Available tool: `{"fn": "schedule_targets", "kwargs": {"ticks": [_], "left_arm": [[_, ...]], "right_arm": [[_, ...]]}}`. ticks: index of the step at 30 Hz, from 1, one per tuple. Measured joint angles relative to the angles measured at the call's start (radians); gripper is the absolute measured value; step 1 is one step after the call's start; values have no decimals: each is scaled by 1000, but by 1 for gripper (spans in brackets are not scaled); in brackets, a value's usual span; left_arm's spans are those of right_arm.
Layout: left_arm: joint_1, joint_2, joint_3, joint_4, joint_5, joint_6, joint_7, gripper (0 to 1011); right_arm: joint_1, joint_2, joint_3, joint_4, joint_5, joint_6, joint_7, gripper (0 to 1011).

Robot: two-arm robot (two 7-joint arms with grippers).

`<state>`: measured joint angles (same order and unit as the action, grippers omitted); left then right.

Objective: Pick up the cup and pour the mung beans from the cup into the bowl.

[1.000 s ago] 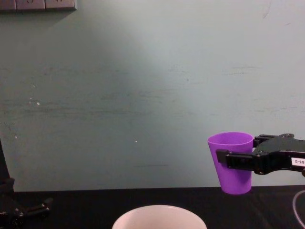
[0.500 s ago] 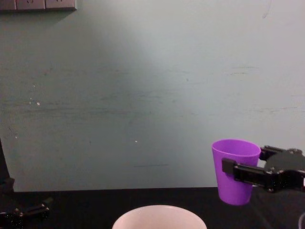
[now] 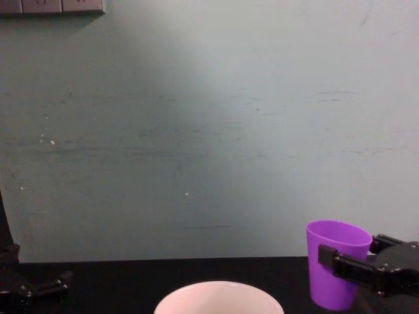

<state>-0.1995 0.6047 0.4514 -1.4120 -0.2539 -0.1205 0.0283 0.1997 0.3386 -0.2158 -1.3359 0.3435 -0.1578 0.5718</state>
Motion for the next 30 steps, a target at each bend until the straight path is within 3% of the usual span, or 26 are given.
{"fn": "schedule_targets", "kwargs": {"ticks": [9,20,30], "left_arm": [[0,0,0,0,0,0,0,1000],[0,0,0,0,0,0,0,1000],[0,0,0,0,0,0,0,1000]], "right_arm": [[7,17,-38,13,-21,40,-45,720],[25,2,-74,61,-32,2,-84,720],[27,12,-93,69,-12,6,-69,720]]}}
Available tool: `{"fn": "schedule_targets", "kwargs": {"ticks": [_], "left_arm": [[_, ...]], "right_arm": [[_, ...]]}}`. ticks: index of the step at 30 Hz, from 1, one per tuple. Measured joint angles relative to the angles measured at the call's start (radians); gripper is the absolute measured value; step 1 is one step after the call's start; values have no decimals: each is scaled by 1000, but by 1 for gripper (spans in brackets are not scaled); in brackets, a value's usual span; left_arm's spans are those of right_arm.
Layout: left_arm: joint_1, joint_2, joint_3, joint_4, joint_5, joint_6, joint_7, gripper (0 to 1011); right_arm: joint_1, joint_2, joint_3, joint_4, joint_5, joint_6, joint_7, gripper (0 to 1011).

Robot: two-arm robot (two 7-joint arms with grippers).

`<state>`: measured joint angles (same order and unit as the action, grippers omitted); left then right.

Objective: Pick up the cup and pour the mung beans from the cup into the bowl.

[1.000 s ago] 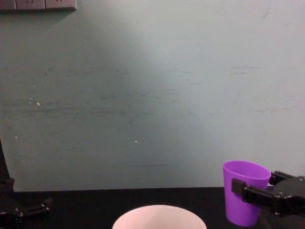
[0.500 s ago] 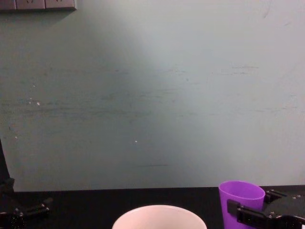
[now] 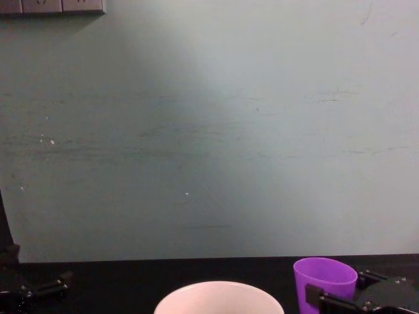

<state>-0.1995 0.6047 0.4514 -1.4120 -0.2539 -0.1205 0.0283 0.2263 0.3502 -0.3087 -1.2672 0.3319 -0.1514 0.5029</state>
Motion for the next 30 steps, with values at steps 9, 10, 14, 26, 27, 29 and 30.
{"fn": "schedule_targets", "kwargs": {"ticks": [9,10,14,26,27,29,30], "left_arm": [[0,0,0,0,0,0,0,1000],[0,0,0,0,0,0,0,1000],[0,0,0,0,0,0,0,1000],[0,0,0,0,0,0,0,1000],[0,0,0,0,0,0,0,1000],[0,0,0,0,0,0,0,1000],[0,0,0,0,0,0,0,1000]], "right_arm": [[3,15,-18,2,12,11,13,720],[4,16,-21,3,10,12,13,720],[8,21,-32,7,-1,12,12,721],[13,25,-40,17,-1,9,17,720],[13,25,-39,17,-1,9,17,720],[13,25,-39,16,-1,9,17,720],[13,25,-39,16,-1,9,17,720]]}}
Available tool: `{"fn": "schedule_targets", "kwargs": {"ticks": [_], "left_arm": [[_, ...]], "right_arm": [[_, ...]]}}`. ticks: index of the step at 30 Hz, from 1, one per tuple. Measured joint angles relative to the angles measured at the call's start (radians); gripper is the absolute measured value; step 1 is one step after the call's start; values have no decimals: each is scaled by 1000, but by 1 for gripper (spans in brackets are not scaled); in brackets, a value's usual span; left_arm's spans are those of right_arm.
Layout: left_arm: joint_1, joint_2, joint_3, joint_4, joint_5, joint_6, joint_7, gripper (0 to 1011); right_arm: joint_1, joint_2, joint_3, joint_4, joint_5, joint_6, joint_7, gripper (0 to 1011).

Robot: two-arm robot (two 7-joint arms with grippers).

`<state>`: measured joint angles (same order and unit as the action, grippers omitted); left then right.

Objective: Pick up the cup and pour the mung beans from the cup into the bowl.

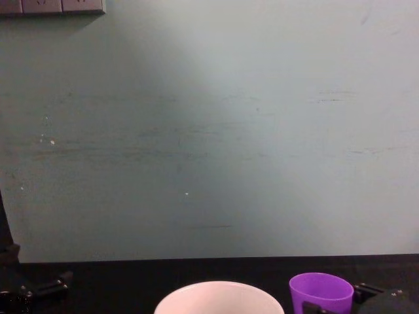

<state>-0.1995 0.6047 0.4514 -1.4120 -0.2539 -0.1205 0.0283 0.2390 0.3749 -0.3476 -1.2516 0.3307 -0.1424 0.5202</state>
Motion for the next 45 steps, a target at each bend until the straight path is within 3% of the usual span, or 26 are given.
{"fn": "schedule_targets", "kwargs": {"ticks": [5,12,22,28,37,40,45], "left_arm": [[0,0,0,0,0,0,0,1000],[0,0,0,0,0,0,0,1000],[0,0,0,0,0,0,0,1000],[0,0,0,0,0,0,0,1000],[0,0,0,0,0,0,0,1000],[0,0,0,0,0,0,0,1000],[0,0,0,0,0,0,0,1000]], "right_arm": [[0,0,1,-1,0,0,0,797],[-1,-1,1,-2,-1,0,0,998],[-1,-1,2,-3,-1,0,-1,1002],[-22,0,11,-39,-11,-28,-26,1002],[-49,3,53,-105,67,-82,8,1002],[-77,0,78,-147,71,-113,-25,1002],[-124,-34,134,-196,-1,-142,-185,1002]]}}
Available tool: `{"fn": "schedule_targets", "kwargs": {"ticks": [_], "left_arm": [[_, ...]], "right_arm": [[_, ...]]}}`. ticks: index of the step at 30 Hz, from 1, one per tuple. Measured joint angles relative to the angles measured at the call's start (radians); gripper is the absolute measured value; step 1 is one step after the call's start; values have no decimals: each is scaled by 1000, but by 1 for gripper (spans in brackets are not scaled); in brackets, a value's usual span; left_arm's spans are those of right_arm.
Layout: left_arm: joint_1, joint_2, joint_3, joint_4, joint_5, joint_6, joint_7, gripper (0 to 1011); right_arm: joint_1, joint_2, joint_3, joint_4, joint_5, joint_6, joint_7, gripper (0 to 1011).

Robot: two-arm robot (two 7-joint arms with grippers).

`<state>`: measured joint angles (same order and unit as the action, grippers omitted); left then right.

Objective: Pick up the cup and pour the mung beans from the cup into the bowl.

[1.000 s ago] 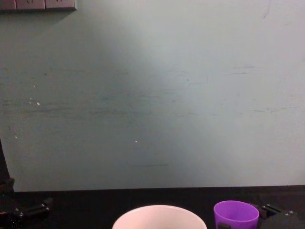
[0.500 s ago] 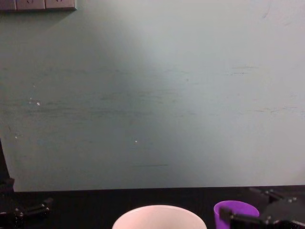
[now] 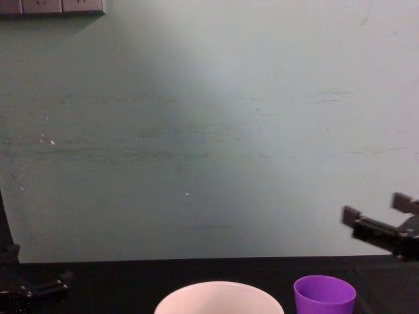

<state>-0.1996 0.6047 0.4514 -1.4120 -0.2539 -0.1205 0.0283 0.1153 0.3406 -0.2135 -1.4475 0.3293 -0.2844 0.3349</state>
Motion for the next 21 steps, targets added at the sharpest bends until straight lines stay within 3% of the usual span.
{"fn": "schedule_targets", "kwargs": {"ticks": [4,9,21], "left_arm": [[0,0,0,0,0,0,0,1000],[0,0,0,0,0,0,0,1000],[0,0,0,0,0,0,0,1000]], "right_arm": [[-16,-44,43,11,-86,-25,-145,1002],[-17,-78,74,46,-148,-51,-235,1002],[1,-101,89,102,-191,-52,-255,1002]]}}
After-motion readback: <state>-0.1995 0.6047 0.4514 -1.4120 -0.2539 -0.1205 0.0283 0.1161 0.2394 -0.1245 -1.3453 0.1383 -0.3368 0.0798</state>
